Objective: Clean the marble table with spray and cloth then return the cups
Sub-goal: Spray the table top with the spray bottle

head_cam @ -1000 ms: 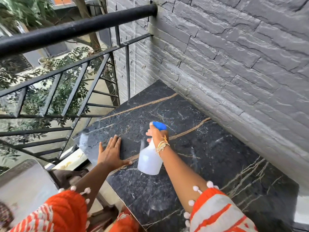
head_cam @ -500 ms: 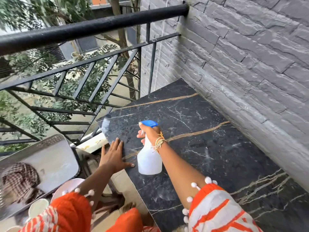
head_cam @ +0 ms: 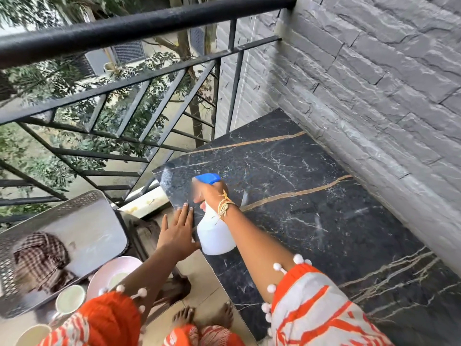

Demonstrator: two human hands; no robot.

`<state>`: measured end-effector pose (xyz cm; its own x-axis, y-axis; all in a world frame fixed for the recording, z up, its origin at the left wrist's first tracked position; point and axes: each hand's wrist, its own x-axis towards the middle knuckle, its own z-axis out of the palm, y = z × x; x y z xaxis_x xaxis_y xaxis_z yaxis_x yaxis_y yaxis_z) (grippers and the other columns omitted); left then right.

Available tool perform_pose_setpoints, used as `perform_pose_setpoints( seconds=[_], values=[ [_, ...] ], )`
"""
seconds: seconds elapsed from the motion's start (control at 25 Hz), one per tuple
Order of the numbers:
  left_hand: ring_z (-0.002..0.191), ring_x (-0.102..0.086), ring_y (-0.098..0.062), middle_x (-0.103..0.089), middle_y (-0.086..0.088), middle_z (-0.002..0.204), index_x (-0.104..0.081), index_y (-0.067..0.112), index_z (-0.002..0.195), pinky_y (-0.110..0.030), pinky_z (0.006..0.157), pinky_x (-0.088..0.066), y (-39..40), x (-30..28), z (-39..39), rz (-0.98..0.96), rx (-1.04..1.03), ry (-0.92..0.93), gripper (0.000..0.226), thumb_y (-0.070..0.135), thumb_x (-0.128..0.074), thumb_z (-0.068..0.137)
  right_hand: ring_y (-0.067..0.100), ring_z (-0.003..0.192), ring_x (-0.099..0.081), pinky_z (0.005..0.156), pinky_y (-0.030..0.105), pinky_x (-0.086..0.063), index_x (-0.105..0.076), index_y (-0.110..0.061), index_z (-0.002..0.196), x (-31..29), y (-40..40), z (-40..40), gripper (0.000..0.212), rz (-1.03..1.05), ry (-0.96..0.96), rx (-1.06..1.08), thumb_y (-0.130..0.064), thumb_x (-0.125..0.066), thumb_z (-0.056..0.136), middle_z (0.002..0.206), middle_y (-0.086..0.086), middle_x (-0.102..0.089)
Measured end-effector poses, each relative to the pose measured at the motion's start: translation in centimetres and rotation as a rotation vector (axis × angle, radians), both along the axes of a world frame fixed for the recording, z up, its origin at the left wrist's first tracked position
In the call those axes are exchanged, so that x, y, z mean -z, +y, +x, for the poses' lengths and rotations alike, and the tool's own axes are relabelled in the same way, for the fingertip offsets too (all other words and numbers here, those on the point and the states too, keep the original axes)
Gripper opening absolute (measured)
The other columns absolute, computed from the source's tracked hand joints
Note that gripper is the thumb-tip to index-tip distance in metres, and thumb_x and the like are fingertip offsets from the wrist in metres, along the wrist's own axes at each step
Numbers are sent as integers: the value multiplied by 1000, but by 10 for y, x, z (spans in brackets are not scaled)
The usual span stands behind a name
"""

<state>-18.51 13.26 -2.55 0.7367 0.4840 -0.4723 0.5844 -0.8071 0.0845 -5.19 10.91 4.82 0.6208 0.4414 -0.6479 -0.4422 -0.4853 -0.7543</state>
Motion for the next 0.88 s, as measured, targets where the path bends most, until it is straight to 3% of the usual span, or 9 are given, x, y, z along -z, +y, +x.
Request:
perform_pose_setpoints(
  seconds=[0.12,0.24,0.4,0.52,0.64,0.76,0.88],
  values=[
    [149,12,-20,21,-4,160,16,12,152,-53,118,0,3,-3,-2,43,76,41,79,46,-28,95,16,37,-51,42,24,-43,-60,-13,52,-1,14,-11,42,-66,-77,21,-47,-69,77,49,4,-59],
    [149,12,-20,22,-5,160,17,13,151,-53,118,2,8,-9,-3,39,114,64,79,47,-27,96,18,49,-58,60,37,-55,-63,-17,54,2,14,-15,38,-89,-145,29,-50,-69,73,55,0,-64],
    [149,10,-20,20,-4,160,13,12,152,-52,118,4,11,-8,-3,32,133,96,98,70,-33,88,13,33,-50,41,21,-42,-62,-13,57,4,-7,0,40,-87,-103,51,-43,-68,83,50,4,-62],
    [149,10,-21,21,-6,159,13,11,152,-51,119,3,10,-5,-4,52,143,87,100,71,-34,87,13,39,-49,39,19,-39,-60,-12,59,7,-32,13,36,-80,-140,216,-34,-70,86,62,9,-62],
    [149,10,-23,21,-7,159,13,10,152,-50,119,2,10,-5,-4,51,153,70,101,71,-35,87,8,39,-42,33,10,-31,-54,-4,69,0,-67,30,31,-85,-178,354,-23,-62,93,54,2,-48],
    [149,10,-23,21,-6,159,13,11,152,-50,119,2,11,-4,-6,38,153,53,101,71,-35,87,12,33,-46,38,16,-37,-55,-5,59,5,-94,48,43,-73,-192,478,-32,-65,90,39,-1,-50],
    [149,10,-22,20,-5,159,12,12,152,-50,119,1,11,-2,-8,30,144,24,101,72,-35,86,16,32,-43,38,21,-38,-50,-9,55,8,-107,54,44,-57,-196,652,-32,-66,90,43,3,-49]
  ],
)
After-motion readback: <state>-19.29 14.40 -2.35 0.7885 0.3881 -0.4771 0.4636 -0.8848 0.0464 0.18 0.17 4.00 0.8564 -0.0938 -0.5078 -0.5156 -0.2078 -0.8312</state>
